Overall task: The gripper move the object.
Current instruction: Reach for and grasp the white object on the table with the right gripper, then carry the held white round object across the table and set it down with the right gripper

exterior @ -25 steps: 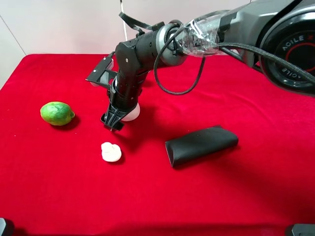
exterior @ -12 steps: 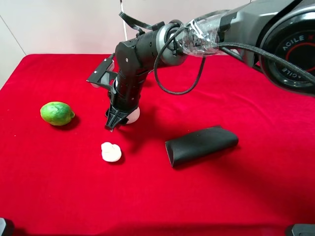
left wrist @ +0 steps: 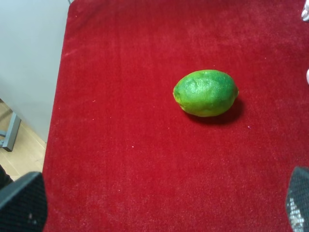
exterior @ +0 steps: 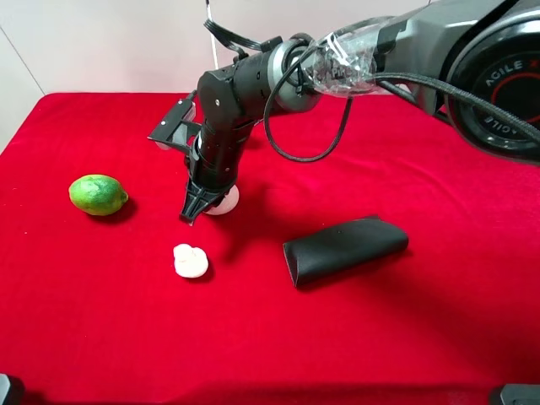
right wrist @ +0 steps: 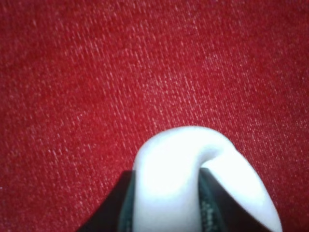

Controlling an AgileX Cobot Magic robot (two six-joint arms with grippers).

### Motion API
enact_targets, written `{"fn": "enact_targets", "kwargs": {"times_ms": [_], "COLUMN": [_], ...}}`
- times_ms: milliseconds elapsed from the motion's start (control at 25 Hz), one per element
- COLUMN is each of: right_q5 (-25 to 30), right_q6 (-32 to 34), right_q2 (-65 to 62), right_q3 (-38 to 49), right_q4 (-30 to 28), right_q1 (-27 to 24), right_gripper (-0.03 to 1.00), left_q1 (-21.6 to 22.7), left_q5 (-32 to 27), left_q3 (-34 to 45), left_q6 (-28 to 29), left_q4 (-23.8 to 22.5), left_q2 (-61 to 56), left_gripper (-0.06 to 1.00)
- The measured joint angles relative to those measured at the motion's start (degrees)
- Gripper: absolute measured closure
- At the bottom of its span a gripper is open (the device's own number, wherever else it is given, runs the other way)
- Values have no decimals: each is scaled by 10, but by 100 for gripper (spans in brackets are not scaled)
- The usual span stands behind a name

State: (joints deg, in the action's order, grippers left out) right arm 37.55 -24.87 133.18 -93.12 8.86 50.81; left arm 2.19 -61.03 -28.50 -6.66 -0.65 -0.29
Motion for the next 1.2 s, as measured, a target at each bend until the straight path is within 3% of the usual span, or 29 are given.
{"fn": "enact_targets", "kwargs": {"times_ms": [240, 640, 1200], "right_q5": [-2, 2, 11], "right_q6": [0, 0, 0], "right_q2": [0, 12, 9], "right_q3": [-1, -4, -5], "right_q4": [4, 45, 48], "right_q1": [0, 0, 0], "right_gripper": [97, 97, 97], "left_q1": [0, 0, 0], "left_q5": [0, 0, 0], "left_q3": [0, 0, 0], "left_q6": [0, 0, 0], "left_q4": [0, 0, 0], "left_q2": [0, 0, 0], "left_gripper": [-3, -3, -3]}}
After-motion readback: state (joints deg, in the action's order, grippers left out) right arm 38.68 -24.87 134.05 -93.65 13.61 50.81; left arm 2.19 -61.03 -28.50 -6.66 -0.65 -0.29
